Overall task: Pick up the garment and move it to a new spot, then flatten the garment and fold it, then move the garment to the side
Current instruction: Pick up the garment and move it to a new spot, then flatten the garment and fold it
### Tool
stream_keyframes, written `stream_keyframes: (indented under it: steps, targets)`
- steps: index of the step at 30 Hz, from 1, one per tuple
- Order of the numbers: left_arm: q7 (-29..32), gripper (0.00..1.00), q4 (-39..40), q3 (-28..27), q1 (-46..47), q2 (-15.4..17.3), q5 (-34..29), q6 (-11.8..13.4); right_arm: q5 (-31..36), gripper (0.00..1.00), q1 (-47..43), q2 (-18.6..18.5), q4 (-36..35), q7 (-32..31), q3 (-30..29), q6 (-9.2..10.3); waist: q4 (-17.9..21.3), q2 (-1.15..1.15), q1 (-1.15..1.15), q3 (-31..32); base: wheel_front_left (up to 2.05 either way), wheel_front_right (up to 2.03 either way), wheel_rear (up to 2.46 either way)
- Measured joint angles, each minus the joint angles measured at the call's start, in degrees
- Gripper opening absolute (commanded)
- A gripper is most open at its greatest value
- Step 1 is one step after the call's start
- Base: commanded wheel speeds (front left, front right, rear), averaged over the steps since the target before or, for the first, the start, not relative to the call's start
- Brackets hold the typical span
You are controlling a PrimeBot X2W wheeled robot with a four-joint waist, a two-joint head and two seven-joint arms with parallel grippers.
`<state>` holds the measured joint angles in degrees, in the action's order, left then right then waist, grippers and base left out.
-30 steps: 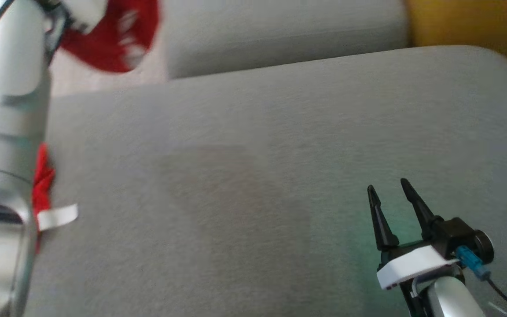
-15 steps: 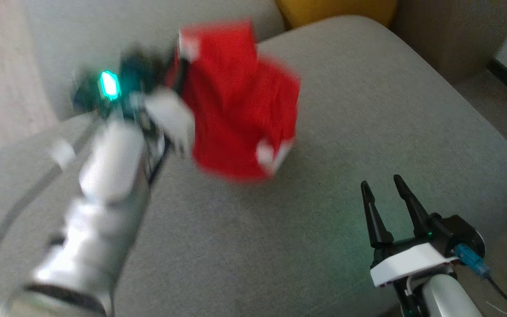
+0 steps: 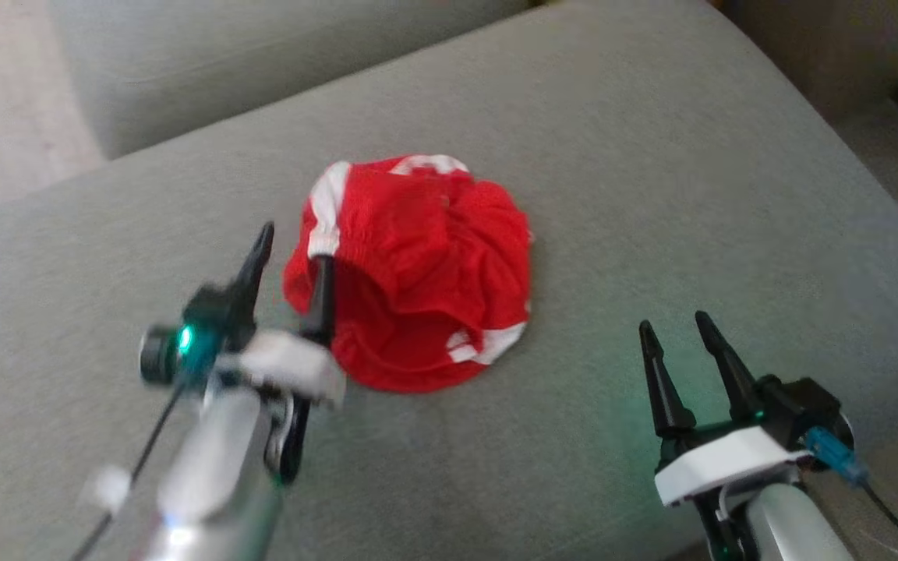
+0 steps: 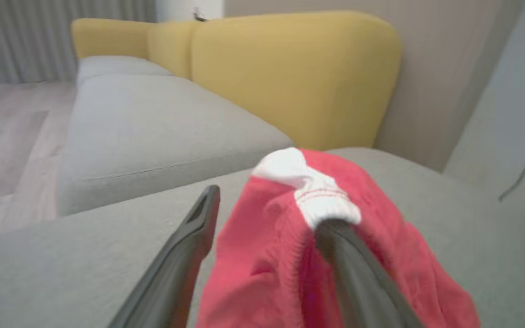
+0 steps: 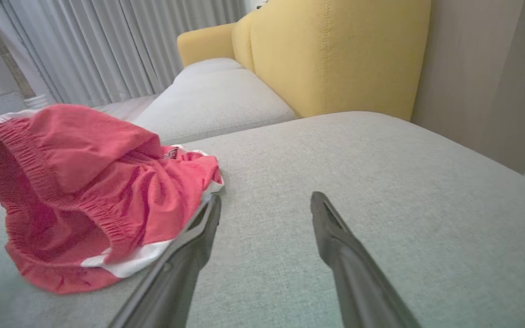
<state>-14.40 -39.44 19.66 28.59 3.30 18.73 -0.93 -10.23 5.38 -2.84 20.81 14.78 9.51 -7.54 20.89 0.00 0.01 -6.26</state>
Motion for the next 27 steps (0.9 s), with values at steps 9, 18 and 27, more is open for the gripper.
stream_keyframes:
  steps: [9,18,27]
  targets:
    - [0.0,1.00,19.9,-10.6,-25.9,-0.1,-2.9,3.9,-0.8,1.00,-3.5,0.1,0.0,0.0,-1.2,0.00,-10.9,0.00,-0.01,5.4,0.00,0.00,0.00]
    - [-0.1,1.00,30.6,-10.8,-36.3,-0.2,-8.7,4.6,1.8,1.00,-8.5,0.1,-0.8,0.0,-3.1,0.00,-18.6,0.00,-0.02,10.4,0.00,0.00,0.00]
    - [-0.1,1.00,32.3,-8.4,-40.6,-0.2,-10.0,7.4,4.1,1.00,-10.9,0.3,-2.8,0.0,-1.4,0.00,-19.8,0.00,-0.02,12.1,0.00,0.00,0.00]
